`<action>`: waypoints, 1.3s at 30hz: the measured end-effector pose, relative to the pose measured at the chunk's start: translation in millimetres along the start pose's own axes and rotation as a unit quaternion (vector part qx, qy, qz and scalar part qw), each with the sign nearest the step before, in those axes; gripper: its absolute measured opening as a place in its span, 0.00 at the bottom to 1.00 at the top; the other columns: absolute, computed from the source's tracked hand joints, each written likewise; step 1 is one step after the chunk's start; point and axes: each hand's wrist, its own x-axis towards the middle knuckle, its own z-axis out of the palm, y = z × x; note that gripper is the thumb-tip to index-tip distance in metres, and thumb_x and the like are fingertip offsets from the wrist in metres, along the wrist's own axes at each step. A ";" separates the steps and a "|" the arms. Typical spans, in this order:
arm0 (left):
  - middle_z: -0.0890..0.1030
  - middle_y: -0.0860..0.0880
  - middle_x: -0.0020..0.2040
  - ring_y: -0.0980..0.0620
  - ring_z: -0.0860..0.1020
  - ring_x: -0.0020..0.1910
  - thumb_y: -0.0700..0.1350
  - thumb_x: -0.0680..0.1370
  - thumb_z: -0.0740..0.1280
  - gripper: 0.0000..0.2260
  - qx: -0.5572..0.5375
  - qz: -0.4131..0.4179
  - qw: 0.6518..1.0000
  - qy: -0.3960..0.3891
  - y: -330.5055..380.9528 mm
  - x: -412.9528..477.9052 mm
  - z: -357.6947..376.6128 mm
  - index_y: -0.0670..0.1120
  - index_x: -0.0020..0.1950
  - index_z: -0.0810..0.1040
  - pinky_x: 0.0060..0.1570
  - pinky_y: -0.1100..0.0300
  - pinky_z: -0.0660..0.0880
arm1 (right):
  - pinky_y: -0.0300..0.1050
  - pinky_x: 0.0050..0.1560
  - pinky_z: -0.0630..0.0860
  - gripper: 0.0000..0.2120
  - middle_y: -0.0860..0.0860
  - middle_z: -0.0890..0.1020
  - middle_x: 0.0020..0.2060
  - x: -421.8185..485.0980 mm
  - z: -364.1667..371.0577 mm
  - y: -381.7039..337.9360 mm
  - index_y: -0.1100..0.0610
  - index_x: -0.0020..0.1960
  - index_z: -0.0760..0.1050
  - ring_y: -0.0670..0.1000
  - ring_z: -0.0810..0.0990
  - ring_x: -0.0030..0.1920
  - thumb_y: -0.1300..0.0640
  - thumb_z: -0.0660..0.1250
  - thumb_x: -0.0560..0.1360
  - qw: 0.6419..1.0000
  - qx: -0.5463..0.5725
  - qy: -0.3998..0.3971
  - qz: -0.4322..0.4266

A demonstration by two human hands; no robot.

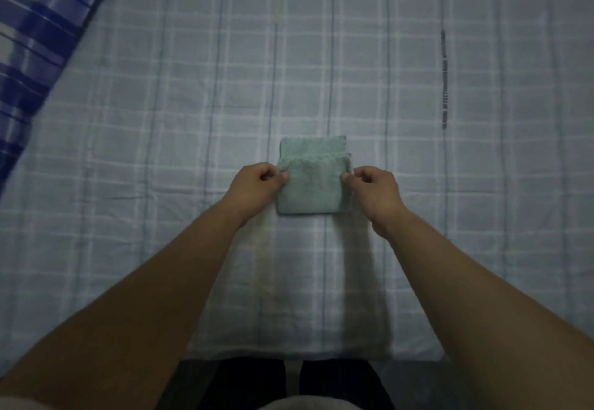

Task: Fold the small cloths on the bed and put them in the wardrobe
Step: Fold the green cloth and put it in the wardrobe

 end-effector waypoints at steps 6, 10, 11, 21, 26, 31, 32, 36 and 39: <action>0.78 0.52 0.33 0.55 0.74 0.33 0.48 0.77 0.74 0.12 0.008 -0.010 0.999 0.033 2.0 41.7 5.1 0.50 0.35 0.78 0.39 0.59 0.71 | 0.42 0.38 0.70 0.15 0.46 0.76 0.28 47.6 14.9 -5.5 0.53 0.31 0.74 0.47 0.73 0.31 0.52 0.72 0.74 0.997 -0.064 0.030 0.006; 0.82 0.52 0.36 0.55 0.79 0.36 0.49 0.75 0.76 0.06 0.008 -0.011 0.999 0.052 0.3 63.5 8.5 0.49 0.41 0.82 0.42 0.60 0.76 | 0.42 0.36 0.69 0.15 0.47 0.76 0.27 70.6 21.0 -8.4 0.55 0.32 0.74 0.49 0.74 0.32 0.50 0.71 0.74 0.993 -0.107 0.051 0.015; 0.82 0.52 0.37 0.55 0.79 0.36 0.50 0.74 0.76 0.07 0.018 -0.015 0.998 0.051 -1.1 69.1 9.7 0.49 0.43 0.82 0.42 0.60 0.76 | 0.43 0.37 0.70 0.15 0.47 0.76 0.28 75.9 22.2 -8.5 0.56 0.33 0.75 0.51 0.75 0.33 0.50 0.71 0.74 0.991 -0.124 0.055 0.016; 0.79 0.49 0.27 0.52 0.75 0.23 0.57 0.74 0.68 0.14 -0.168 -0.054 0.983 0.043 29.7 57.3 30.0 0.49 0.36 0.78 0.25 0.59 0.71 | 0.44 0.41 0.72 0.05 0.49 0.79 0.36 66.7 35.9 -24.2 0.53 0.42 0.75 0.49 0.78 0.38 0.53 0.67 0.75 0.978 -0.135 0.084 -0.135; 0.80 0.45 0.30 0.50 0.76 0.21 0.48 0.83 0.63 0.10 -0.239 -0.150 0.959 -0.021 34.8 63.8 56.3 0.45 0.44 0.76 0.21 0.64 0.68 | 0.53 0.41 0.74 0.07 0.58 0.81 0.38 71.2 65.4 -22.4 0.55 0.44 0.76 0.56 0.78 0.38 0.60 0.62 0.79 0.994 0.000 -0.104 0.016; 0.83 0.46 0.29 0.49 0.80 0.23 0.45 0.83 0.63 0.04 -0.287 -0.179 0.941 0.005 13.4 70.0 55.9 0.46 0.51 0.75 0.25 0.60 0.78 | 0.49 0.26 0.78 0.08 0.60 0.84 0.36 85.0 57.4 -13.6 0.52 0.52 0.69 0.61 0.83 0.31 0.63 0.54 0.79 0.979 0.096 -0.154 0.097; 0.84 0.46 0.31 0.49 0.81 0.24 0.45 0.83 0.63 0.04 -0.288 -0.177 0.941 0.007 11.3 68.5 54.9 0.46 0.51 0.75 0.27 0.59 0.78 | 0.49 0.26 0.78 0.09 0.61 0.85 0.37 85.7 55.3 -13.8 0.53 0.53 0.69 0.61 0.83 0.32 0.63 0.54 0.79 0.977 0.102 -0.156 0.106; 0.83 0.44 0.37 0.49 0.82 0.27 0.45 0.83 0.63 0.03 -0.294 -0.187 0.937 0.031 16.1 63.6 50.7 0.46 0.53 0.75 0.29 0.57 0.79 | 0.46 0.27 0.77 0.10 0.60 0.81 0.36 79.6 53.4 -14.8 0.51 0.50 0.72 0.59 0.83 0.31 0.64 0.57 0.76 0.985 0.080 -0.128 0.087; 0.81 0.43 0.34 0.49 0.80 0.25 0.43 0.82 0.64 0.03 -0.281 -0.171 0.944 0.032 23.9 60.6 49.2 0.46 0.48 0.75 0.28 0.58 0.77 | 0.41 0.24 0.71 0.07 0.58 0.79 0.30 73.5 47.7 -14.8 0.53 0.44 0.76 0.57 0.78 0.25 0.63 0.61 0.73 0.991 0.083 -0.097 0.048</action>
